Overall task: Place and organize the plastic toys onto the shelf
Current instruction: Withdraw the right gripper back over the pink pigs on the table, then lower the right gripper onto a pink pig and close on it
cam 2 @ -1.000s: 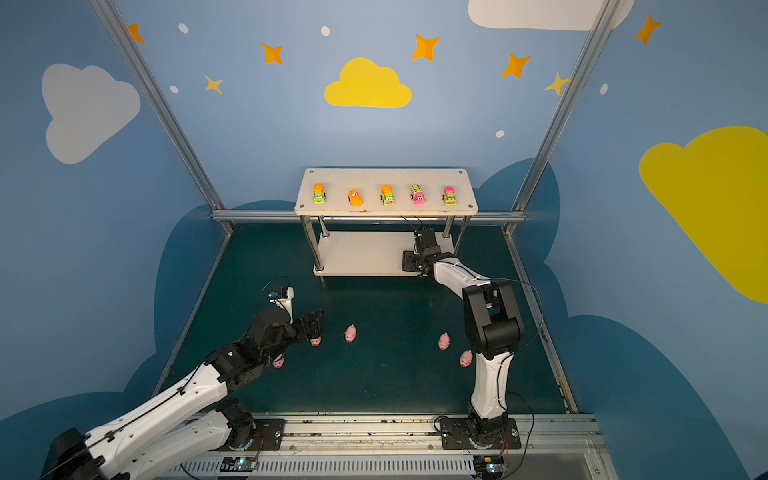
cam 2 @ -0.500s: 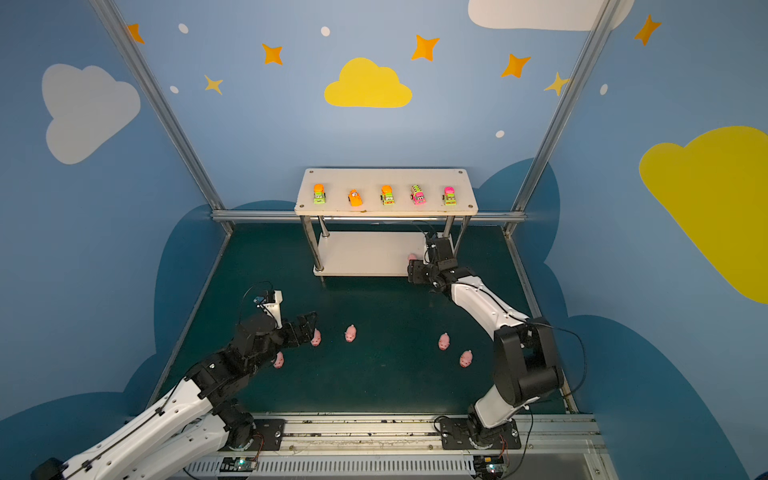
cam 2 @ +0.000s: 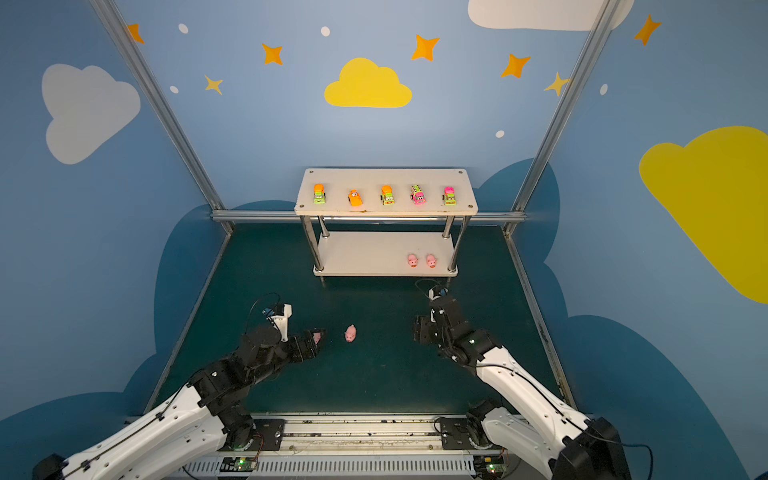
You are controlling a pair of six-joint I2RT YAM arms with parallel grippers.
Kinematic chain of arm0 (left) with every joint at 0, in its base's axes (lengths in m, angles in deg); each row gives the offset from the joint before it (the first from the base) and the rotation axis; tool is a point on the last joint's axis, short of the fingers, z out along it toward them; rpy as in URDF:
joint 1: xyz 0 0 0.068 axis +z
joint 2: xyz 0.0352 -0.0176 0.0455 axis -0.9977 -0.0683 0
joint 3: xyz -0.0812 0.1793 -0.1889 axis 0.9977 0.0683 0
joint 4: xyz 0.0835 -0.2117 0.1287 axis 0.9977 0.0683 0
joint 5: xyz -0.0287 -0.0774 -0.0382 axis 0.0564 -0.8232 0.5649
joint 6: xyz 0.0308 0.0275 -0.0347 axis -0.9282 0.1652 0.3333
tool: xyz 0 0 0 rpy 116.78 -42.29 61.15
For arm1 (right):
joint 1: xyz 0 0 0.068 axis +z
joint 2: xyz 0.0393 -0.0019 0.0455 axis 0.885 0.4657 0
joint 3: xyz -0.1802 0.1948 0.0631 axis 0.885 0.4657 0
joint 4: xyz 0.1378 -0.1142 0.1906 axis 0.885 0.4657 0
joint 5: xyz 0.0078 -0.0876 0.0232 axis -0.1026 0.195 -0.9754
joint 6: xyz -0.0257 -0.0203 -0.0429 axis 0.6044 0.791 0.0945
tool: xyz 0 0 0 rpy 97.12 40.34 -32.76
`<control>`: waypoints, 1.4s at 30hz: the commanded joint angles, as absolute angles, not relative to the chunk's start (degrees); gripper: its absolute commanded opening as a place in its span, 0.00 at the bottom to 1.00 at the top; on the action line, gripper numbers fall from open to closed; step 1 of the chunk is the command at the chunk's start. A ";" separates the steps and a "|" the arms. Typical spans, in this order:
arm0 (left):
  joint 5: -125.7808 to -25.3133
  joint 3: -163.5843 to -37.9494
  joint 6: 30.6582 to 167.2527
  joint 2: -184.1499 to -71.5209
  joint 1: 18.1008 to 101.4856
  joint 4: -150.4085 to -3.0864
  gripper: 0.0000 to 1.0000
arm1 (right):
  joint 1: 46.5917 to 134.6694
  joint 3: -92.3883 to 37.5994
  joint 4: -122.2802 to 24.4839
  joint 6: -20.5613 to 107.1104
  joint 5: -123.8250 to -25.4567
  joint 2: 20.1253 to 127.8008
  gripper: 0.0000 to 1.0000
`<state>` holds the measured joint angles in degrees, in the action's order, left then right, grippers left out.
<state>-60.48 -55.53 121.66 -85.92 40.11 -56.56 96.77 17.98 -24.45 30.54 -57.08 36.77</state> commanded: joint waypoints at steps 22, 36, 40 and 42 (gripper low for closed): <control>-54.84 -64.27 116.69 -94.88 33.88 -56.52 1.00 | 97.67 26.04 -23.01 19.11 -44.90 33.43 0.75; -52.99 -60.89 114.96 -90.09 33.93 -56.80 1.00 | 96.99 20.15 -25.44 16.13 -42.18 50.50 0.73; -52.40 -60.67 114.65 -89.38 33.95 -56.29 1.00 | 96.82 18.82 -25.65 16.06 -41.44 54.14 0.69; -52.12 -60.67 114.47 -89.05 34.00 -56.02 1.00 | 96.84 18.32 -25.76 16.13 -40.95 55.38 0.68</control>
<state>-53.55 -61.04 115.58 -89.79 33.94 -56.89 97.10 20.10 -25.17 16.70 -42.83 54.06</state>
